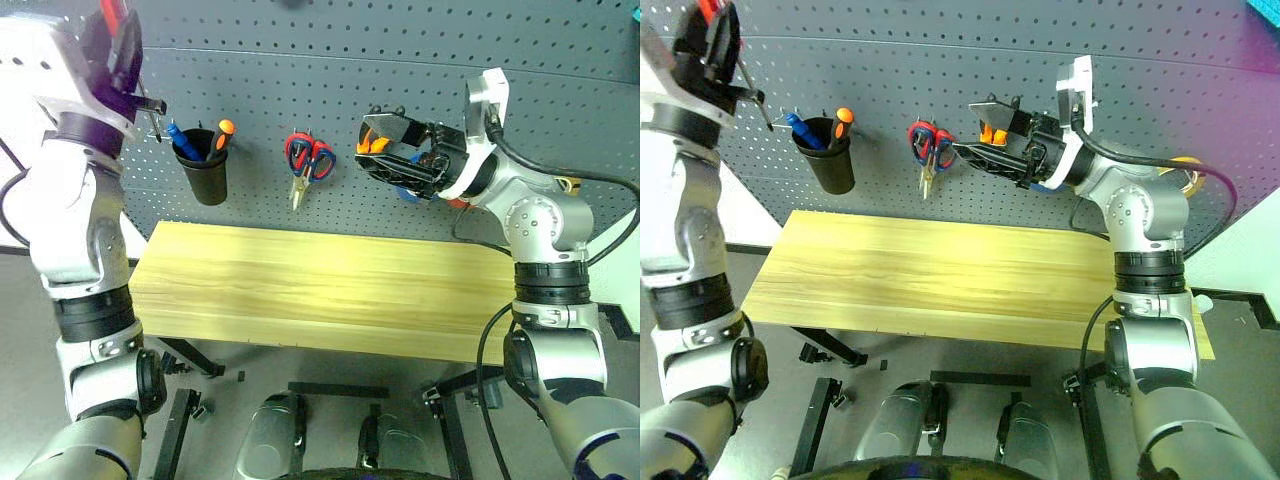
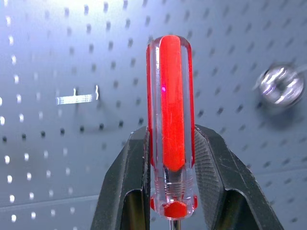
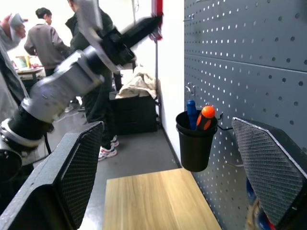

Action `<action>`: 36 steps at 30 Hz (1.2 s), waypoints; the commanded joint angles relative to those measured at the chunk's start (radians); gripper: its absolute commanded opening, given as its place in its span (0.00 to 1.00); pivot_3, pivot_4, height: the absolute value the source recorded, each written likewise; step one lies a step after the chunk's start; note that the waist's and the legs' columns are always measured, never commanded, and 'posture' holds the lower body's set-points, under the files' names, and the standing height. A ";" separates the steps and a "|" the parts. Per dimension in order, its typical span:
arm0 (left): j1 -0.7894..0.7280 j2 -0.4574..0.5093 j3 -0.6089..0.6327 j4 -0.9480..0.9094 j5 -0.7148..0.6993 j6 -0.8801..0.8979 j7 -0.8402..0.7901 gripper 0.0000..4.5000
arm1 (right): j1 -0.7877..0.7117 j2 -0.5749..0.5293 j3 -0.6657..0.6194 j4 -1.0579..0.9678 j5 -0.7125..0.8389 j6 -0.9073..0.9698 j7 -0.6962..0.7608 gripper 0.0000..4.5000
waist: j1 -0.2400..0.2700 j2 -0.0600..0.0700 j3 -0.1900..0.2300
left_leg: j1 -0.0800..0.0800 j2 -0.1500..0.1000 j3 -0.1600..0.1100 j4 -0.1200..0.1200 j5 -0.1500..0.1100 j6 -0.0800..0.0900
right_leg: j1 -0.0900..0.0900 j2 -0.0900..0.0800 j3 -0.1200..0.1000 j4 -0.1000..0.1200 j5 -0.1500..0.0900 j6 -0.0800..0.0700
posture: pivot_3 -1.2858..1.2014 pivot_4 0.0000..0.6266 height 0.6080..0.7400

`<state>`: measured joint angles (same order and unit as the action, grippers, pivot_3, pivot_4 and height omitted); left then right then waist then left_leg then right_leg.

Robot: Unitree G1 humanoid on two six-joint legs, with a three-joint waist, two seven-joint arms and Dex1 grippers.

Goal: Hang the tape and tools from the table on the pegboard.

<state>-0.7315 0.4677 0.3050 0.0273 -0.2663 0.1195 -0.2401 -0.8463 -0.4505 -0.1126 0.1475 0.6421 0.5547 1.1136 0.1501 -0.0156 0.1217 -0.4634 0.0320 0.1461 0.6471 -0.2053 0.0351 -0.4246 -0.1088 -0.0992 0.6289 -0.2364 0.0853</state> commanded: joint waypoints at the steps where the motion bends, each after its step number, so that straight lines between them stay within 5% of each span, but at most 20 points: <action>1: -0.074 -0.017 -0.025 0.174 0.047 -0.165 -0.022 0.20 | -0.018 0.001 -0.024 -0.029 0.015 -0.018 -0.022 1.00 | 0.000 -0.001 0.000 | 0.000 0.000 0.000 0.000 0.000 0.000 | 0.000 0.000 0.000 0.000 0.000 0.000 | 0.62 0.04 1.00; 7: -0.153 -0.077 -0.055 0.404 0.084 -0.331 -0.016 0.20 | -0.002 -0.003 -0.032 -0.049 0.024 -0.013 -0.046 1.00 | 0.000 -0.002 -0.001 | -0.001 0.000 0.000 0.001 0.000 0.000 | -0.001 0.000 0.000 0.000 0.000 0.000 | 0.61 0.05 1.00; 18: -0.197 -0.046 -0.077 0.596 0.168 -0.399 0.039 0.20 | 0.041 -0.017 -0.035 -0.094 0.033 0.003 -0.075 1.00 | -0.003 -0.002 -0.001 | -0.001 0.000 -0.001 0.002 0.001 0.003 | -0.001 0.000 0.000 0.001 0.000 0.000 | 0.60 0.07 1.00; 28: -0.105 -0.040 -0.067 0.514 0.113 -0.392 -0.032 0.97 | 0.051 -0.028 -0.039 -0.101 0.029 -0.002 -0.081 1.00 | -0.004 -0.002 -0.001 | -0.001 0.001 -0.001 0.003 0.000 0.005 | 0.000 0.000 0.000 0.002 0.000 0.000 | 0.60 0.09 1.00; 36: 0.254 0.106 -0.057 0.058 -0.236 -0.115 -0.492 0.97 | 0.165 -0.117 -0.023 -0.144 0.013 0.042 -0.057 1.00 | -0.028 -0.002 -0.001 | 0.000 0.002 -0.005 0.003 0.000 0.005 | 0.000 -0.001 0.000 0.002 0.000 0.000 | 0.60 0.10 1.00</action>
<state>-0.5023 0.5331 0.2329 0.1638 -0.4507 -0.0438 -0.6432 -0.7024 -0.5411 -0.1291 0.0406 0.6525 0.5937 1.0392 0.1222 -0.0174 0.1204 -0.4633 0.0346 0.1412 0.6505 -0.2068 0.0426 -0.4237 -0.1097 -0.0990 0.6308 -0.2364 0.0851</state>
